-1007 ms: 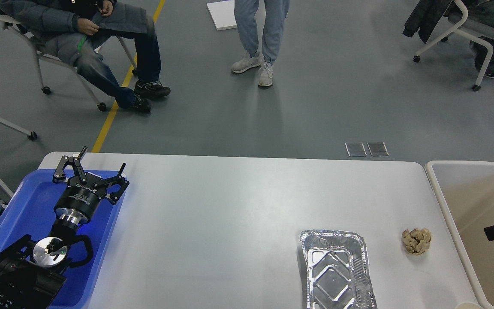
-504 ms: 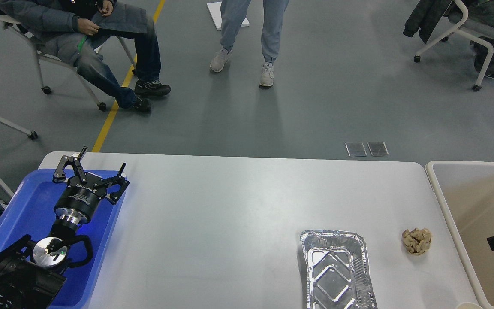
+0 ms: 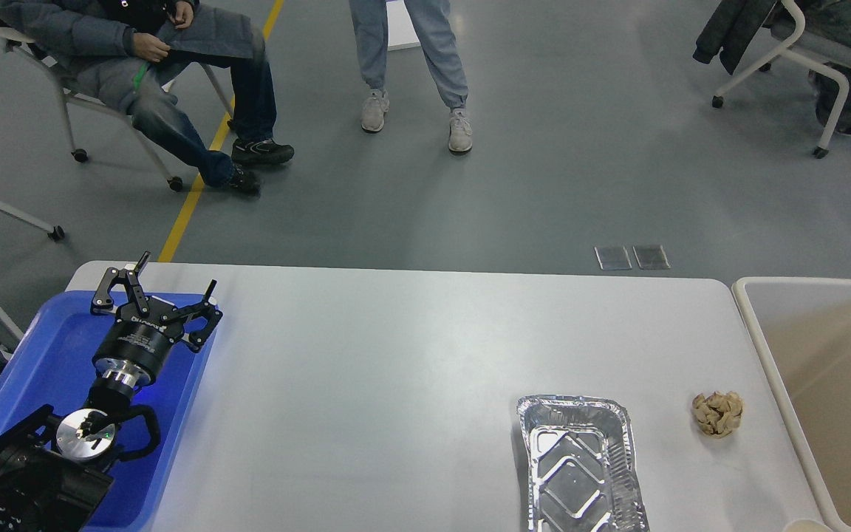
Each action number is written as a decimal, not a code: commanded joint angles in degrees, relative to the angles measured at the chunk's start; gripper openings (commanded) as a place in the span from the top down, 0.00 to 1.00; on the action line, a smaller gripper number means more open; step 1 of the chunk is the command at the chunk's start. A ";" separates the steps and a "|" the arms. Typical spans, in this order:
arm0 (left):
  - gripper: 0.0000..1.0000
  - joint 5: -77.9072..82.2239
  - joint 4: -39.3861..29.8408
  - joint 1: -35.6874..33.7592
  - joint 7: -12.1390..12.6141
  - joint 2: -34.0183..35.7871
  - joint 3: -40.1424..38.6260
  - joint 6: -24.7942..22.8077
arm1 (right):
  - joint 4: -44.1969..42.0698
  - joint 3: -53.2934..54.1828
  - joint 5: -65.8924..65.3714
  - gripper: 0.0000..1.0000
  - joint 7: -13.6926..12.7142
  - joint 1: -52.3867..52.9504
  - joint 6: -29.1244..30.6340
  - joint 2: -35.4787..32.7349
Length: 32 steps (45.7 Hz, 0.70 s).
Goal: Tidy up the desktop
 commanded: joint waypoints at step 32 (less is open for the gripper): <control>0.00 -0.01 -0.01 0.00 -0.08 0.00 0.00 0.00 | -10.18 7.90 6.35 0.01 0.00 -29.42 -28.61 12.91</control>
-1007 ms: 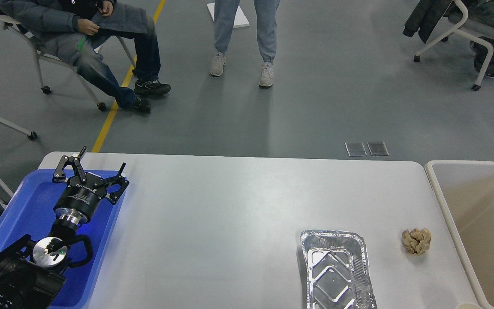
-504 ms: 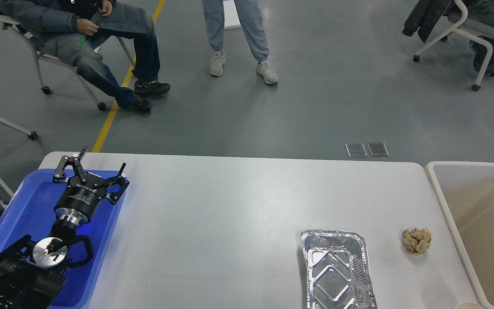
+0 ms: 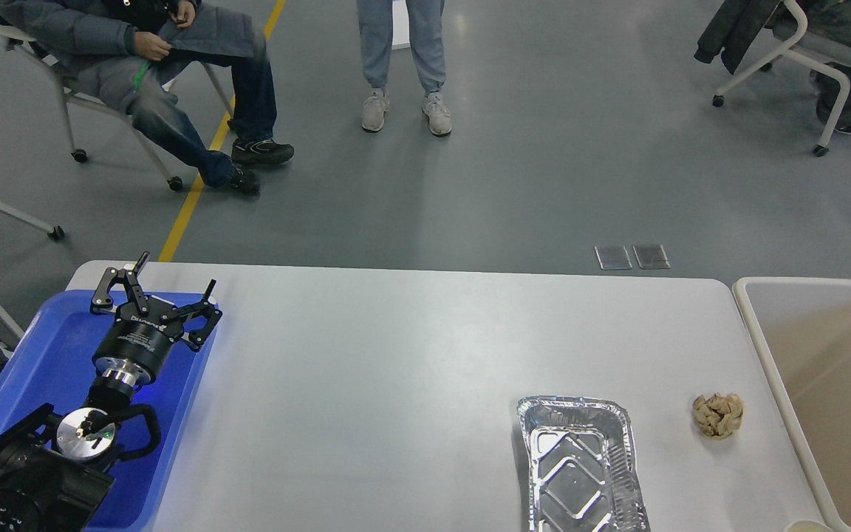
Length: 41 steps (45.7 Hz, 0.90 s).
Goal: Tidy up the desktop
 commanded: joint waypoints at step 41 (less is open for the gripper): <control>0.00 0.01 -0.02 0.00 -0.01 0.00 0.00 0.00 | -9.52 5.62 1.85 0.59 0.26 -12.86 -9.47 8.41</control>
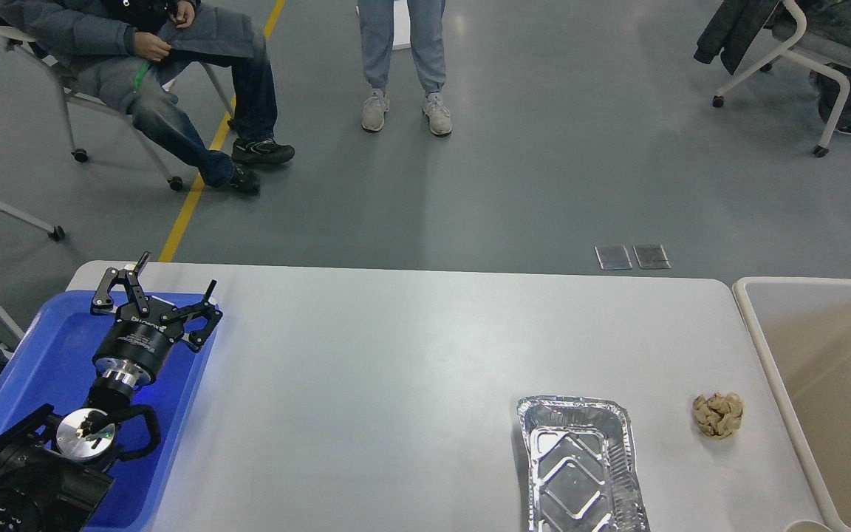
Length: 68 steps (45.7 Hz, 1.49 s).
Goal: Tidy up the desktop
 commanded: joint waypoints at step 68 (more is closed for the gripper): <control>0.00 0.09 -0.01 0.00 0.17 0.00 0.09 0.00 | 7.80 -1.99 -0.29 1.00 3.53 44.26 34.92 -11.37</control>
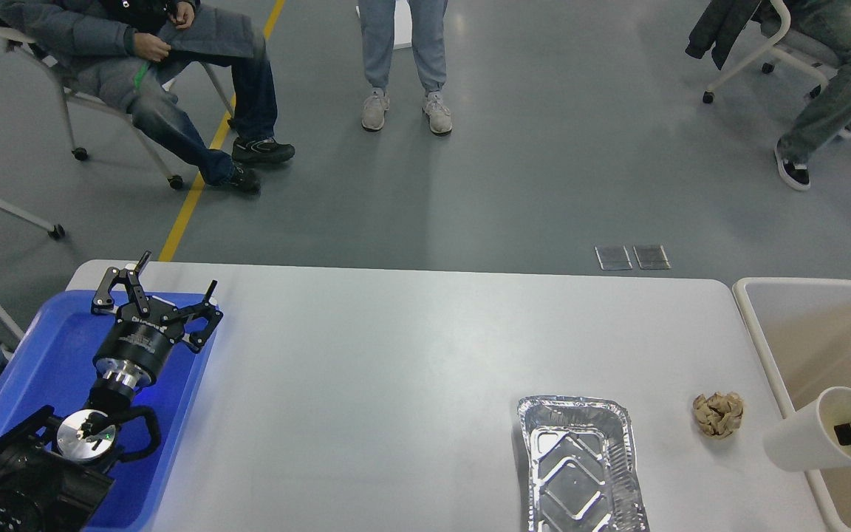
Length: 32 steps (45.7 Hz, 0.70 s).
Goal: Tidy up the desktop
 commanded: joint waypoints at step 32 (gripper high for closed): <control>0.00 0.01 0.00 0.00 0.01 0.00 -0.09 0.00 | -7.12 -0.20 4.46 1.00 0.12 28.40 13.64 3.92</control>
